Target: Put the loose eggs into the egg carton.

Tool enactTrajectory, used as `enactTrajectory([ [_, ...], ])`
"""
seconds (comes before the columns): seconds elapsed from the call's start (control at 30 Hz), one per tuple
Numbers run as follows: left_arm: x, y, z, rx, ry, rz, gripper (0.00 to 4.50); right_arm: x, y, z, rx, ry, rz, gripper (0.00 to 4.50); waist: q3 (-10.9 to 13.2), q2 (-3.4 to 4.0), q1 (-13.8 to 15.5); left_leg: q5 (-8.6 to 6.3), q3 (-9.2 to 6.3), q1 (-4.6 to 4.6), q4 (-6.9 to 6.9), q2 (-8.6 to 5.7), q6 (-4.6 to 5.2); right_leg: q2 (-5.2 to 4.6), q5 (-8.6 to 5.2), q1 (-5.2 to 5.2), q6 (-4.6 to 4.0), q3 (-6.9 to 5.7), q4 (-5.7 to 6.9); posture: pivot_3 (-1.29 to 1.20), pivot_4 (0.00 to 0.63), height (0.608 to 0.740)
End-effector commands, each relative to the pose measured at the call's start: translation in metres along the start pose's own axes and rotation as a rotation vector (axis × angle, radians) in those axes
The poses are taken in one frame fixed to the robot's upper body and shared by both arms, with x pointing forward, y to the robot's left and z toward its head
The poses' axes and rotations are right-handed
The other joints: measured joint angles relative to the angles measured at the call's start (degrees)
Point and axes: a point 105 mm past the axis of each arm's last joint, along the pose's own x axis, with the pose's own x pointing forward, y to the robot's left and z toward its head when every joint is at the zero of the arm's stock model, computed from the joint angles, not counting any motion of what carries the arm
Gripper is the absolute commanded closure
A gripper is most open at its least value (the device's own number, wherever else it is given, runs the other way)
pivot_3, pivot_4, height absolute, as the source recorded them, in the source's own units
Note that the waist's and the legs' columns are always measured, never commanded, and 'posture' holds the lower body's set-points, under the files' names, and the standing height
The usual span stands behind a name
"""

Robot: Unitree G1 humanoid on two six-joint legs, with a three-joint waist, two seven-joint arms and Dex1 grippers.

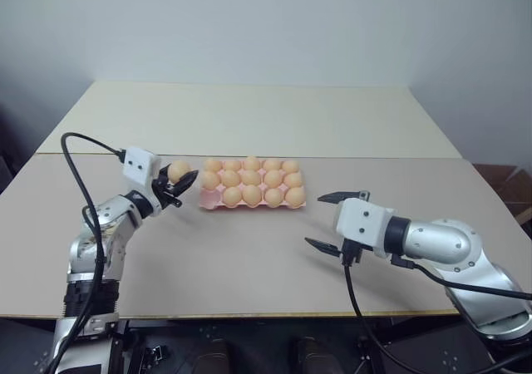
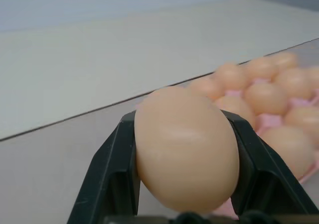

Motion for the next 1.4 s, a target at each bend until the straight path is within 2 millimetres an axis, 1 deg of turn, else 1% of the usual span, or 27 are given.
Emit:
enactTrajectory([
  [0.03,0.006,-0.008,0.004,0.048,-0.009,-0.060,2.61,-0.002,-0.004,0.008,-0.034,-0.022,-0.036,0.00,0.00,0.00,-0.17,0.00,0.00,0.00,0.00,0.00,0.00,0.01,0.00,-0.01,0.00,0.01,0.00,0.00,0.150,0.740],
  [0.13,0.009,-0.006,0.002,0.052,0.004,-0.075,2.61,-0.003,-0.002,0.007,-0.035,-0.014,-0.037,0.00,0.00,0.00,-0.25,0.00,0.00,-0.01,0.00,0.00,0.00,0.02,0.00,-0.01,0.01,0.01,0.00,0.00,0.150,0.740],
  [0.23,0.010,-0.010,0.002,0.049,0.014,-0.154,2.61,-0.005,0.000,0.005,-0.035,-0.001,-0.034,0.00,0.00,0.00,-0.14,0.00,-0.01,-0.01,0.00,0.00,0.01,0.02,0.00,-0.01,0.01,0.00,-0.01,0.00,0.150,0.740],
  [0.27,0.010,-0.010,0.001,0.055,0.019,-0.163,1.90,-0.006,0.000,0.004,-0.038,0.003,-0.033,0.00,0.00,0.00,-0.11,0.00,-0.01,-0.01,0.00,0.00,0.01,0.01,0.00,-0.01,0.01,-0.01,-0.01,0.00,0.150,0.740],
  [0.47,0.006,-0.006,0.007,0.071,0.007,-0.163,0.02,-0.005,0.002,0.005,-0.031,-0.002,-0.040,0.00,0.00,0.00,-0.13,0.00,-0.01,-0.01,0.00,0.01,0.01,0.01,0.00,-0.01,0.01,0.00,-0.01,0.00,0.150,0.740],
  [0.57,-0.002,0.001,0.014,0.081,-0.022,-0.134,0.02,-0.003,0.002,0.005,-0.030,-0.003,-0.040,0.00,0.00,0.00,-0.19,0.00,-0.02,-0.01,0.00,0.01,0.01,0.02,0.00,-0.01,0.01,0.00,-0.01,0.00,0.150,0.740],
  [0.63,-0.011,0.006,0.021,0.075,-0.056,-0.111,0.02,-0.003,0.001,0.004,-0.033,-0.003,-0.038,0.00,0.00,0.00,-0.40,0.00,-0.01,-0.01,0.00,0.01,0.01,0.02,0.00,-0.02,0.01,0.00,-0.01,0.00,0.150,0.740],
  [0.67,-0.018,0.011,0.022,0.074,-0.051,-0.090,0.02,-0.003,0.001,0.004,-0.035,-0.004,-0.036,0.00,0.00,0.00,-0.50,0.00,-0.01,-0.02,0.00,0.02,0.00,0.01,0.00,-0.02,0.01,0.01,-0.02,0.00,0.150,0.740],
  [0.73,-0.033,0.016,0.019,0.101,-0.015,-0.078,0.02,-0.002,0.001,0.004,-0.039,-0.007,-0.032,0.00,0.00,0.00,-0.81,0.00,-0.02,-0.01,0.00,0.02,0.01,0.01,-0.01,-0.03,0.02,0.01,-0.01,0.00,0.150,0.740],
  [0.83,-0.062,0.017,0.014,0.130,0.046,-0.096,0.02,-0.001,0.000,0.005,-0.045,-0.011,-0.025,0.00,0.00,0.00,-1.47,0.00,-0.02,0.01,-0.01,0.04,0.00,0.01,-0.01,-0.03,0.01,0.00,0.00,0.00,0.150,0.740],
  [0.93,-0.090,0.011,0.017,0.153,0.093,-0.135,0.02,-0.003,-0.002,0.004,-0.053,-0.010,-0.016,0.00,0.00,0.00,-1.47,0.00,-0.01,0.01,-0.01,0.06,0.00,-0.01,-0.07,-0.05,-0.09,-0.01,0.00,0.00,0.150,0.740],
  [0.97,-0.096,0.007,0.020,0.155,0.098,-0.151,0.02,-0.004,-0.003,0.004,-0.055,-0.010,-0.013,0.00,0.00,0.00,-1.47,-0.01,-0.01,-0.01,-0.01,0.08,0.00,0.00,-0.16,-0.08,-0.23,-0.02,-0.02,0.00,0.150,0.740],
  [1.07,-0.115,-0.004,0.030,0.173,0.117,-0.198,0.02,-0.014,-0.008,0.004,-0.047,-0.013,0.010,0.00,0.00,0.01,-1.01,-0.01,-0.01,-0.02,-0.01,0.08,-0.01,-0.04,-0.24,-0.08,-0.34,-0.05,-0.02,0.00,0.150,0.740],
  [1.17,-0.130,-0.012,0.040,0.190,0.148,-0.240,0.02,-0.036,-0.014,0.005,-0.019,-0.022,0.066,0.00,0.01,0.01,-0.57,-0.01,0.00,-0.04,-0.01,0.05,-0.02,-0.08,-0.25,-0.08,-0.33,-0.05,-0.06,0.00,0.150,0.740],
  [1.23,-0.134,-0.014,0.042,0.187,0.166,-0.248,0.02,-0.046,-0.017,0.005,-0.009,-0.026,0.081,0.00,0.01,0.02,-0.43,-0.02,0.02,-0.02,-0.01,0.04,-0.02,-0.08,-0.25,-0.06,-0.32,-0.04,-0.11,0.00,0.150,0.740],
  [1.33,-0.143,-0.022,0.045,0.173,0.207,-0.315,0.02,-0.064,-0.019,0.002,-0.009,0.001,0.127,0.00,0.01,0.03,-0.29,-0.02,0.02,0.06,-0.03,0.09,-0.03,-0.04,-0.26,-0.04,-0.33,-0.04,-0.09,0.00,0.150,0.740],
  [1.4,-0.146,-0.023,0.046,0.163,0.222,-0.327,0.02,-0.069,-0.021,0.000,-0.015,0.017,0.131,0.00,0.02,0.03,-0.23,-0.03,0.04,0.06,-0.05,0.09,-0.04,-0.05,-0.27,-0.08,-0.34,-0.02,-0.07,0.00,0.150,0.740],
])
